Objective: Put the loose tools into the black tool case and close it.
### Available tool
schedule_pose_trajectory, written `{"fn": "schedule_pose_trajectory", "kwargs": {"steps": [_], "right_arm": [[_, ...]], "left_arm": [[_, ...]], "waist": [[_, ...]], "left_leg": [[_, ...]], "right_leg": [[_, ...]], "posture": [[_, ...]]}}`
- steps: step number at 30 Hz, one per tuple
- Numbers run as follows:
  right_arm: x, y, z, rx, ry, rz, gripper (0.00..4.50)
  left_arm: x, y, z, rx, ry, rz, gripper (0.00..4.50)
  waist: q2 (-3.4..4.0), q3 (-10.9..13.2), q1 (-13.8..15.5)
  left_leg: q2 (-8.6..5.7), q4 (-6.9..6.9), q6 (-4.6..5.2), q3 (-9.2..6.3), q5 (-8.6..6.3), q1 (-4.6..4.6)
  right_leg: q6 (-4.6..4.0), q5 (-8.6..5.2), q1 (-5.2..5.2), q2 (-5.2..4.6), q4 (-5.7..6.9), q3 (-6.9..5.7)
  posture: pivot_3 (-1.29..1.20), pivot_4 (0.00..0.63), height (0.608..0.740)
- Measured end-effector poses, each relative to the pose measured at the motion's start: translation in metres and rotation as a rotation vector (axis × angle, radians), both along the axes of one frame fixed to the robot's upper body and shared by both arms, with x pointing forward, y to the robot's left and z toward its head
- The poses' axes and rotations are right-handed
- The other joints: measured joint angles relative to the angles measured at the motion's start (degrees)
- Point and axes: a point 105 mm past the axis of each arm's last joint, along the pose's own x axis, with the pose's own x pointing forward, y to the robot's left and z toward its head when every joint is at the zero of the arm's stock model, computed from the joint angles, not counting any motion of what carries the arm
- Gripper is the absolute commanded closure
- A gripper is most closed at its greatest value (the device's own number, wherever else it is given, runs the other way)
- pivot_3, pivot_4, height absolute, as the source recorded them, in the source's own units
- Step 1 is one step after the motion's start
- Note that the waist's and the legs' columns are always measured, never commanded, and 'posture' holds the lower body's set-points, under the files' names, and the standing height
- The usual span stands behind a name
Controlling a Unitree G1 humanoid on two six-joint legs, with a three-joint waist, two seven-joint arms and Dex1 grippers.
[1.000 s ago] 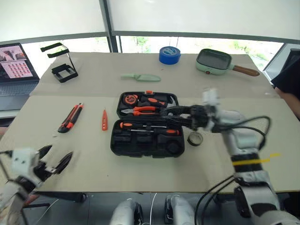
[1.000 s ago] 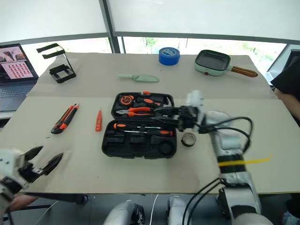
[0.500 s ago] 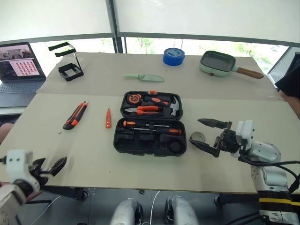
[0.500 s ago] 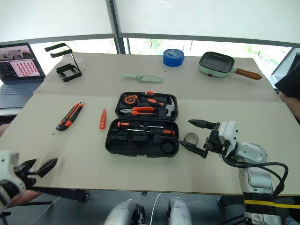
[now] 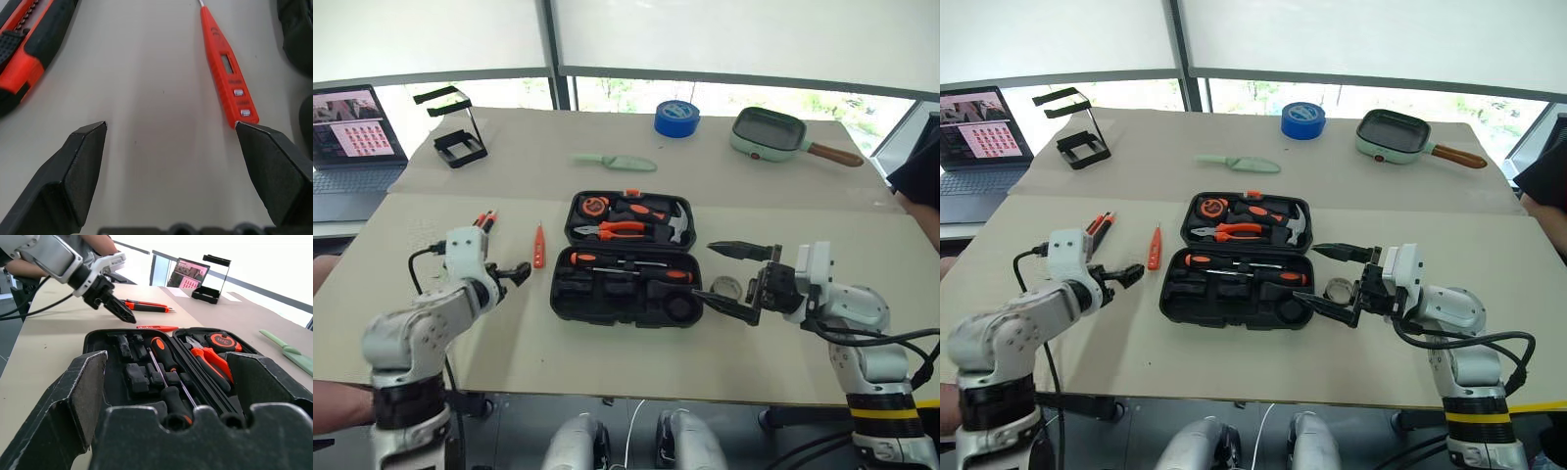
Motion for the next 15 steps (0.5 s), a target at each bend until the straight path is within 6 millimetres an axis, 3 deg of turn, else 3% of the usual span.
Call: {"fn": "schedule_pose_trajectory", "kwargs": {"steps": [3,6,15], "right_arm": [[-0.002,0.005,0.006,0.004,-0.021,0.004,0.02],[-0.008,0.018,0.009,0.019,-0.017,0.042,0.02],[-0.013,0.026,0.014,0.032,0.009,0.066,0.02]], "left_arm": [[0.015,-0.003,0.005,0.011,-0.021,0.009,0.00],[0.034,-0.020,0.001,0.001,-0.003,-0.029,0.00],[0.058,-0.040,-0.005,0.030,0.004,-0.021,0.00]], "waist": [[-0.04,0.02,-0.03],[-0.05,0.03,0.01],[-0.06,0.04,0.30]], "left_leg": [[0.01,0.00,-0.01,-0.02,-0.01,0.06],[0.01,0.00,-0.02,-0.04,-0.01,0.07],[0.00,0.00,-0.01,-0.11,-0.01,0.17]], "right_leg": [[0.02,-0.01,0.07,-0.03,-0.02,0.01],[0.04,-0.02,0.11,-0.02,-0.04,0.00],[0.14,-0.07,0.27,-0.18,-0.06,-0.01]], "posture": [[0.00,0.150,0.740],[0.00,0.150,0.740],[0.00,0.150,0.740]]}}
